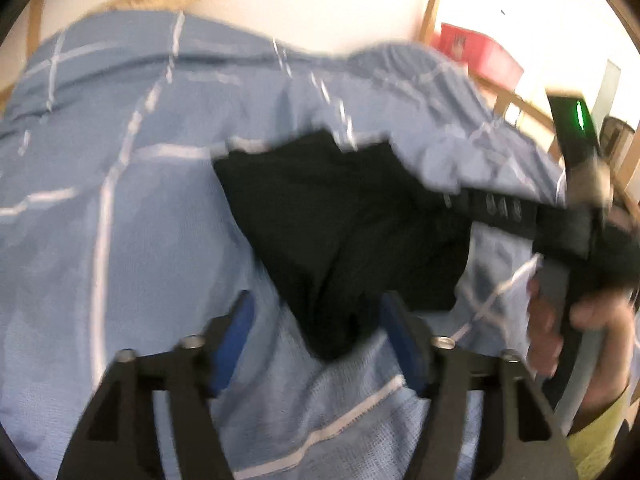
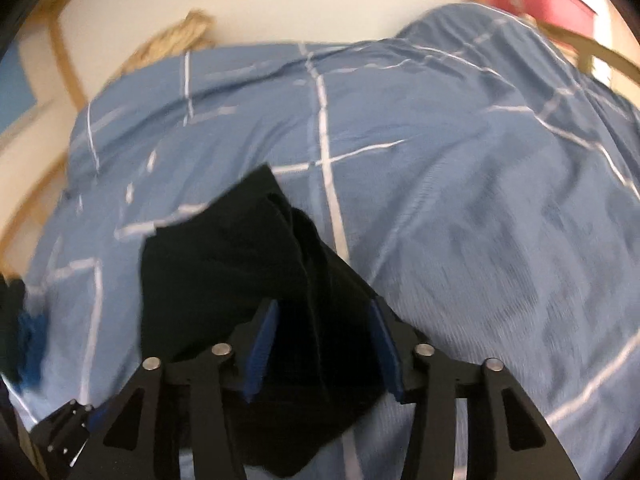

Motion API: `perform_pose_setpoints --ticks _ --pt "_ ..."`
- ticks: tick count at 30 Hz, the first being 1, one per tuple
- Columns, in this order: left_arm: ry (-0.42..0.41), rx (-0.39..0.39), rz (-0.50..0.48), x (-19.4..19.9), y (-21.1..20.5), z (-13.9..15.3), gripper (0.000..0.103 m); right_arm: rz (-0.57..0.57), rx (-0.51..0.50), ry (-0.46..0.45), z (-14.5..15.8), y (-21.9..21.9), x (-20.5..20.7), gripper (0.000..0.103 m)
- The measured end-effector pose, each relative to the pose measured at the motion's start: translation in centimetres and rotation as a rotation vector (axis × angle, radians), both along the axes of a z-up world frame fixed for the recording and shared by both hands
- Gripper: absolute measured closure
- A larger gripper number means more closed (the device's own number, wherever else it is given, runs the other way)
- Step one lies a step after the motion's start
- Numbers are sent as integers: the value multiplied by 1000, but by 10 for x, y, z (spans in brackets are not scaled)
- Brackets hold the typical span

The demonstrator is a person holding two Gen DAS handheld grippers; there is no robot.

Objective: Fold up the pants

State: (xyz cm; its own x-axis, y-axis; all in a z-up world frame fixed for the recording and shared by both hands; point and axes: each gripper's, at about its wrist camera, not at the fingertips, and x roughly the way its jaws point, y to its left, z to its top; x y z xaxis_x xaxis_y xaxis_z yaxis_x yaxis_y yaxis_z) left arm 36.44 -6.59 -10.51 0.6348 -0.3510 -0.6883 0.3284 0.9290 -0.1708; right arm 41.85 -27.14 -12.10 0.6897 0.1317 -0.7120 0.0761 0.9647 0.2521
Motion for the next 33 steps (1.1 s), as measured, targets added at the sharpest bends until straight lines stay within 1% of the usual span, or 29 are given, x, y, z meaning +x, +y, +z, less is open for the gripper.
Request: perform_pose_setpoints --ticks 1,2,3,4,5,6,7,8,9,11,13,15,17,20,23,24,25,26,27,28,31,33 --pt "-39 1 35 -2 8 10 35 -18 42 -19 2 -3 -8 50" --pt "-59 -2 63 -2 14 16 32 -35 75 -36 3 -5 -14 49" --pt "-68 -3 93 0 20 21 32 -59 108 -57 4 -6 -21 49" --pt "-65 -1 127 3 28 26 32 -76 122 -61 4 -5 -25 49" --pt "-53 -15 162 10 38 33 32 -90 142 -69 3 -4 -29 49" --pt "-43 -38 171 16 46 39 31 -95 168 -82 2 -2 -31 48" --pt "-26 -59 167 27 53 44 29 -87 188 -86 1 2 -31 48" --pt "-9 -62 151 38 56 46 27 -88 202 -84 -1 5 -30 48" --pt "1 -61 139 50 59 47 27 -98 214 -93 -2 9 -31 49" --pt "9 -33 153 78 65 42 27 -128 204 -105 -5 14 -30 48" --pt "36 6 177 98 65 28 27 -150 185 -105 -9 15 -29 48" --pt "59 14 174 110 62 13 27 -170 201 -89 -17 13 -26 48" --pt "82 -27 173 115 60 -1 27 -176 199 -76 -22 12 -23 48" --pt "116 -84 152 123 52 -17 27 -176 242 -66 -25 5 -22 48" --pt "117 -75 129 131 44 -27 27 -169 248 -60 -27 4 -22 49" --pt "108 -74 128 133 43 -28 27 -167 247 -59 -27 4 -21 50" --pt "105 -75 130 134 43 -28 27 -163 237 -58 -27 5 -21 54" --pt "106 -77 132 137 42 -29 27 -163 225 -55 -28 6 -20 56" --pt "110 -82 134 137 41 -30 27 -159 211 -53 -28 7 -19 61" --pt "116 -91 134 137 39 -32 27 -148 198 -52 -29 7 -18 63" --pt "130 -112 126 136 35 -34 27 -133 203 -60 -29 2 -17 66" --pt "140 -132 131 137 35 -36 27 -134 173 -97 -23 0 -18 66"
